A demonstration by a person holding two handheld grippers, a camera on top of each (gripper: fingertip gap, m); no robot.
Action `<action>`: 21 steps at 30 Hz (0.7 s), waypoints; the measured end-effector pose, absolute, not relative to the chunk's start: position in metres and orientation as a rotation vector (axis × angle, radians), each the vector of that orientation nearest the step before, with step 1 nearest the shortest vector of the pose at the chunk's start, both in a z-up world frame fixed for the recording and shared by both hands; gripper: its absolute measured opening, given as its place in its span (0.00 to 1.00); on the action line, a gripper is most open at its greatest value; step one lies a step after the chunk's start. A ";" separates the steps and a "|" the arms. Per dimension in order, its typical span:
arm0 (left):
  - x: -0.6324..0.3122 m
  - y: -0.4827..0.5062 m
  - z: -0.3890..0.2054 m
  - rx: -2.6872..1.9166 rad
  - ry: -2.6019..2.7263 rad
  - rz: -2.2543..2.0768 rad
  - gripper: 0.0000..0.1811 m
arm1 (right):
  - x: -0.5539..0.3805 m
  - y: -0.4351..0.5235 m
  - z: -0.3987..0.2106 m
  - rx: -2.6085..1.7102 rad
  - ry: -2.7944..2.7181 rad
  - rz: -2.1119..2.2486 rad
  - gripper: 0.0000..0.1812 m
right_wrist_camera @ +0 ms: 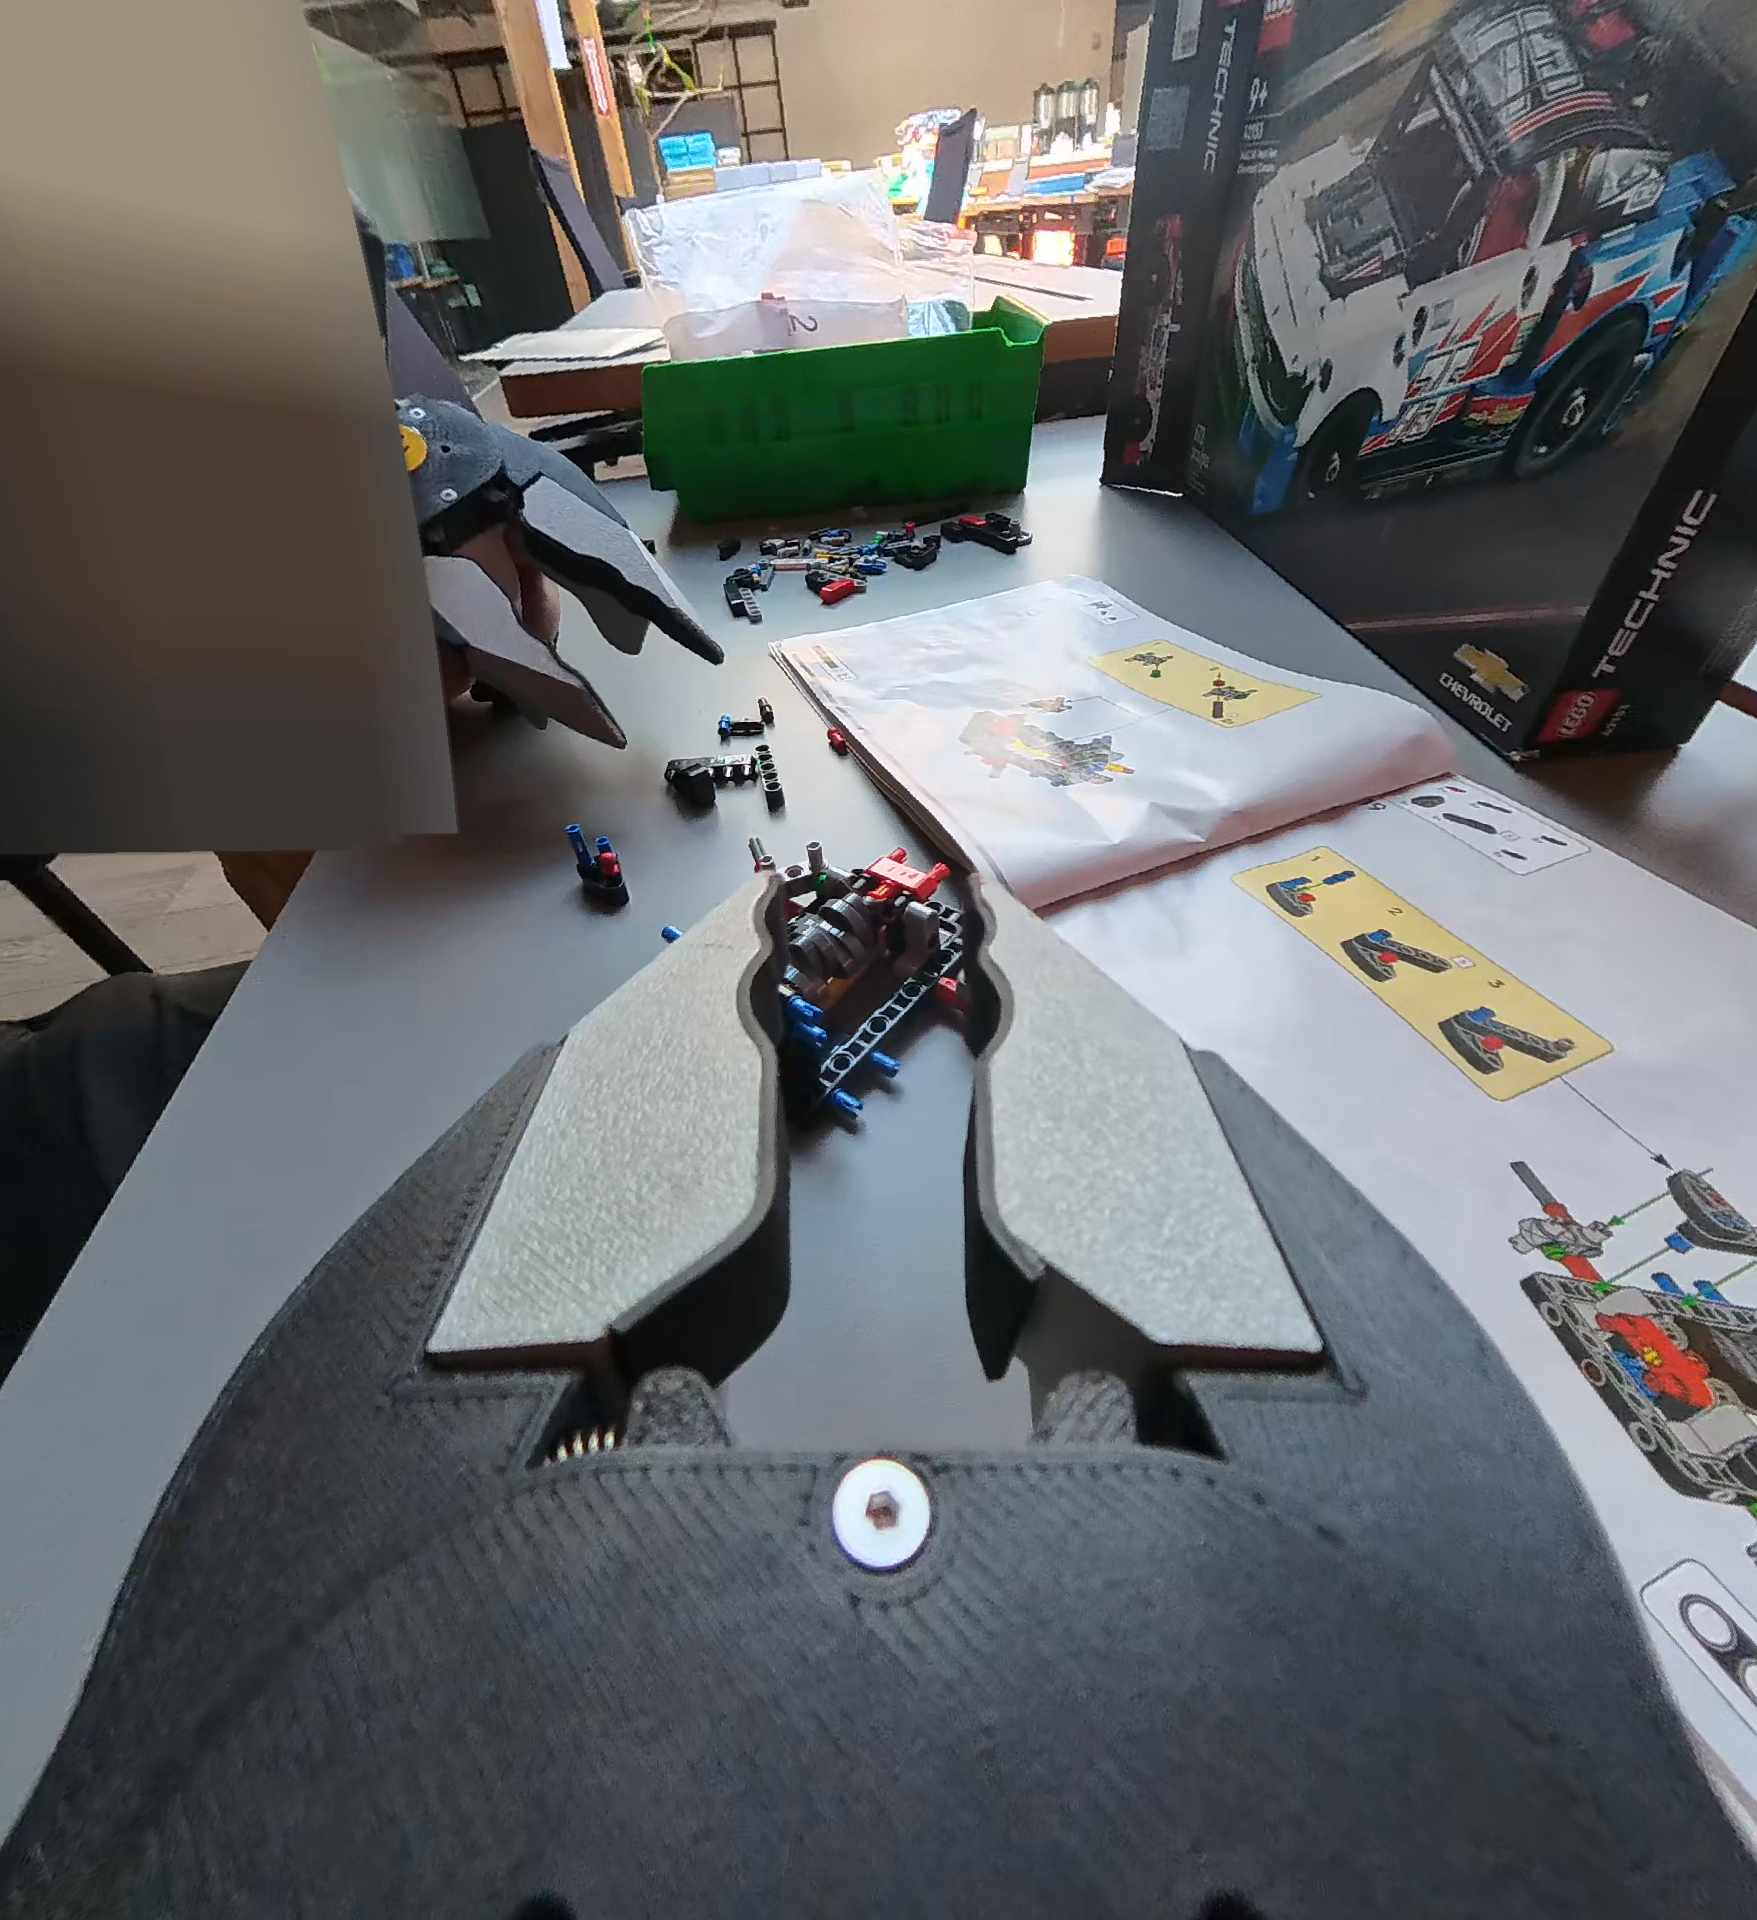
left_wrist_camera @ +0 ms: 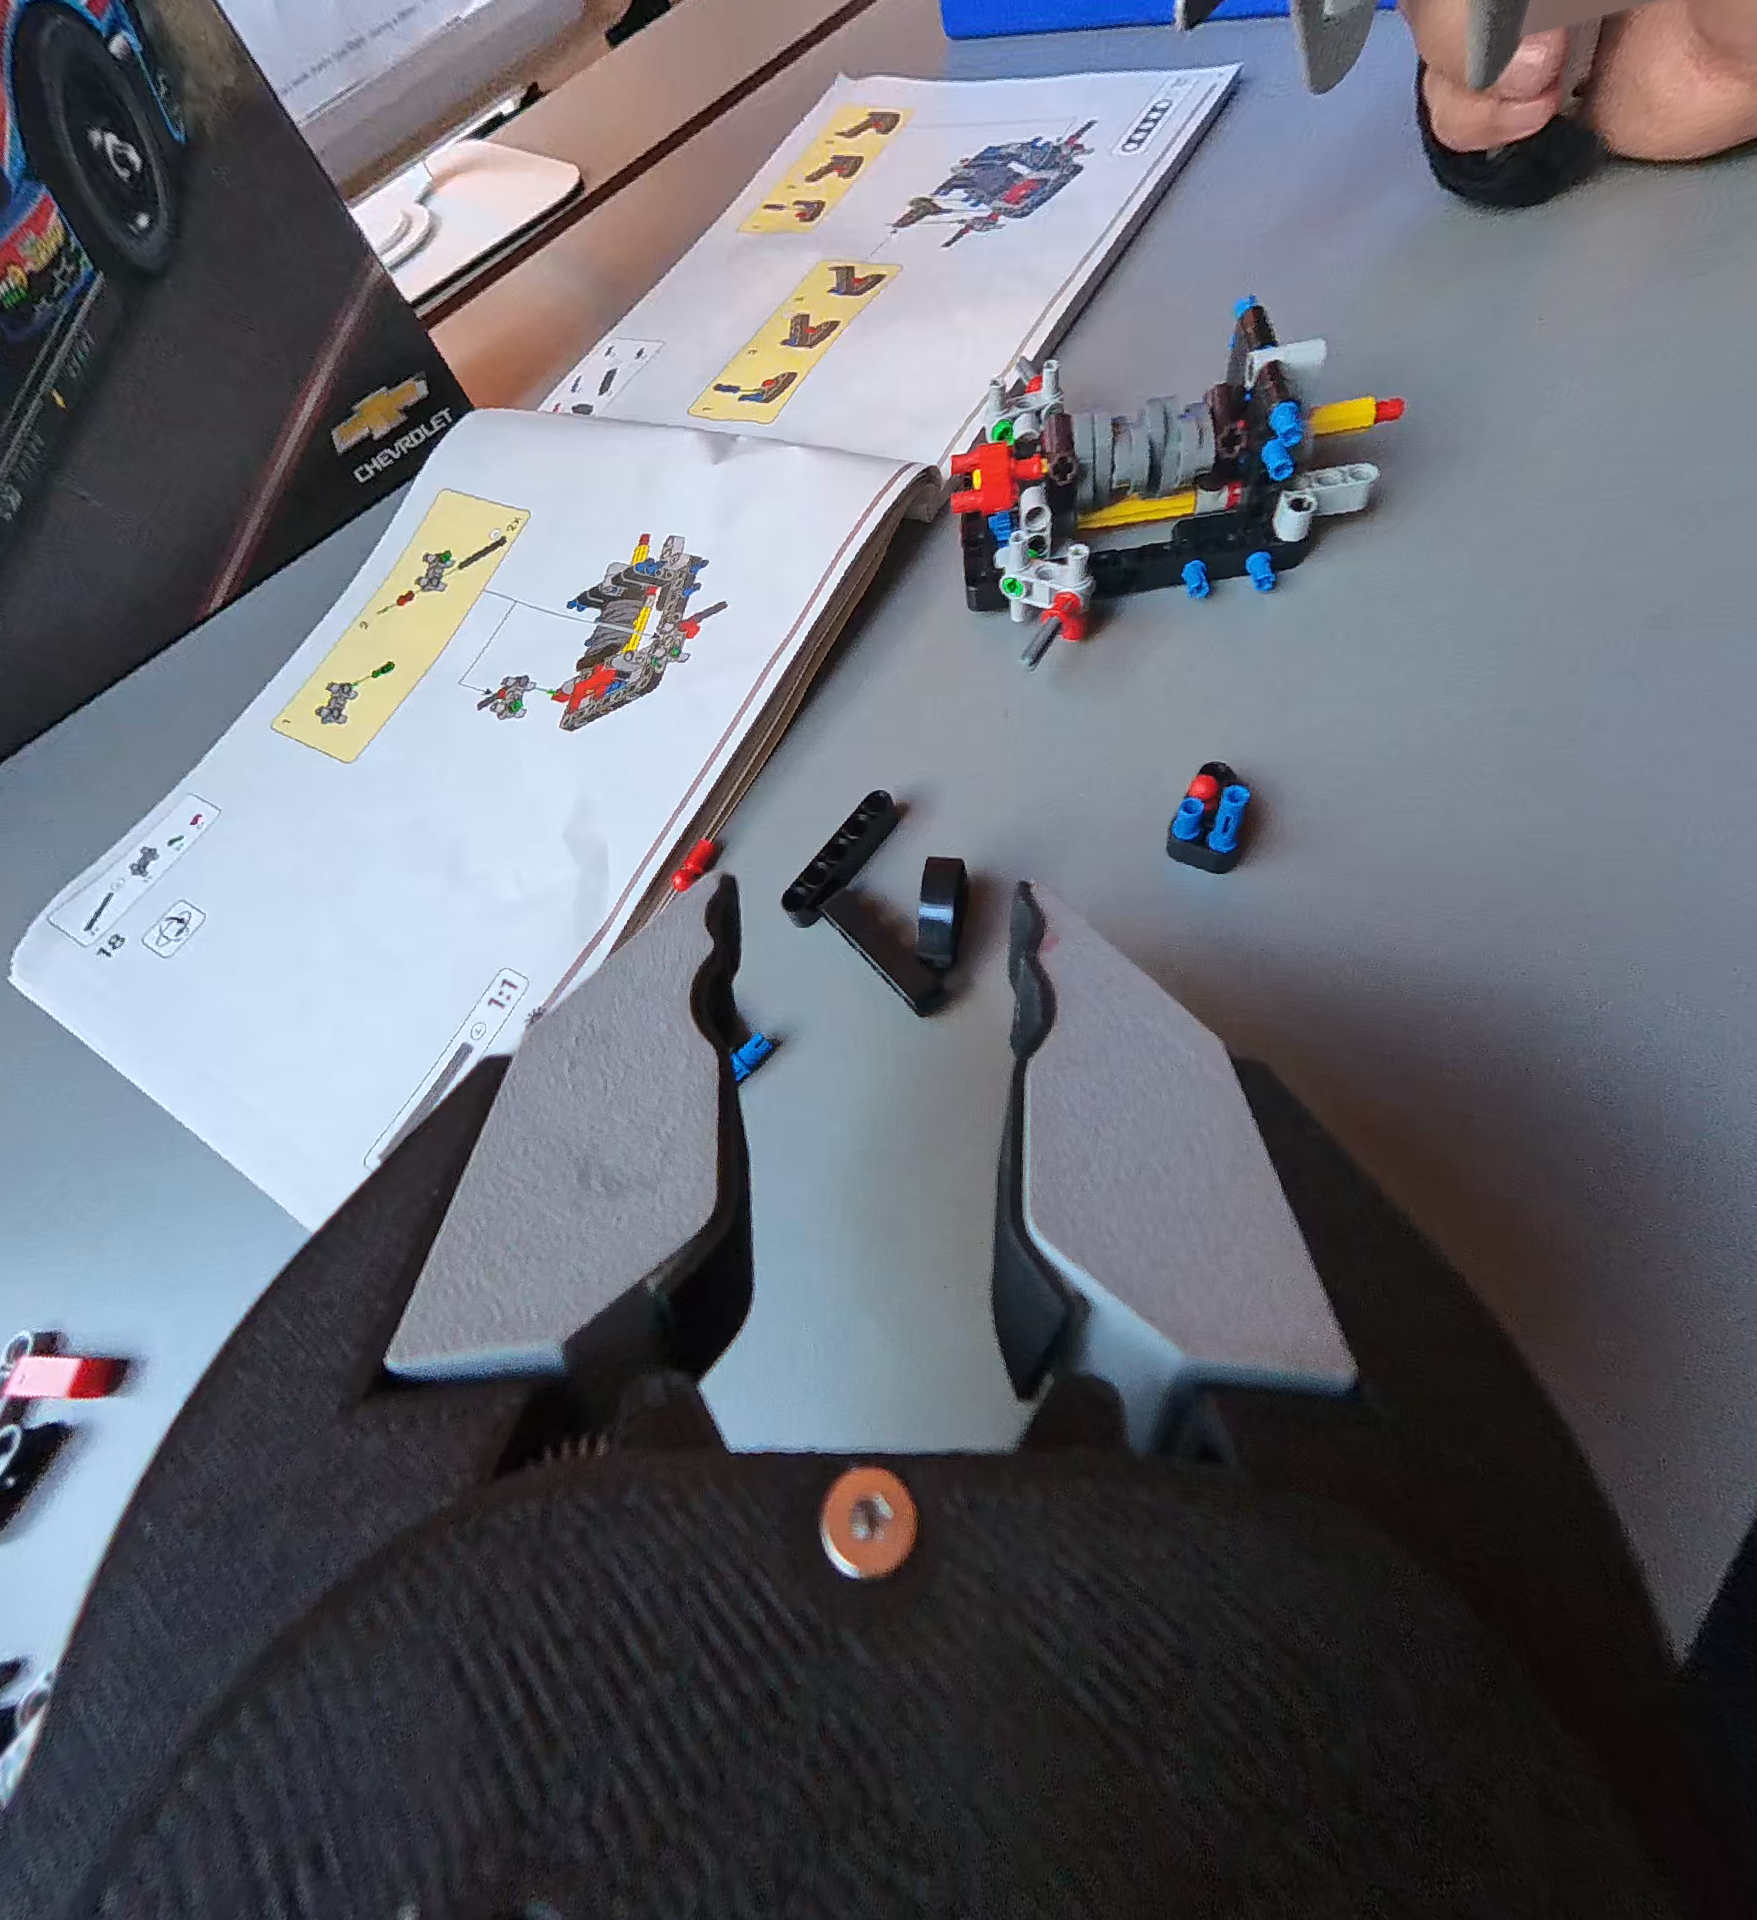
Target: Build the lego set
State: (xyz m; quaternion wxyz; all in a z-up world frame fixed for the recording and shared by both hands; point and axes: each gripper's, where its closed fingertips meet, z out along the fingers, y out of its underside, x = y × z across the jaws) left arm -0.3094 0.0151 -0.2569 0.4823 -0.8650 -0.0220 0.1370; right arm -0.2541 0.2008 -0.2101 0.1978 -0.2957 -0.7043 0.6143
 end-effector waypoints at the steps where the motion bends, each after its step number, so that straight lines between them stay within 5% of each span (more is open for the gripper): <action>1: -0.310 0.015 -0.257 -2.107 -0.063 0.326 0.28 | -0.255 0.202 -0.210 -0.835 -1.967 1.721 0.17; 21: -0.325 -0.001 -0.260 -2.135 -0.239 0.173 0.11 | -0.261 0.215 -0.214 -0.887 -1.956 1.664 0.16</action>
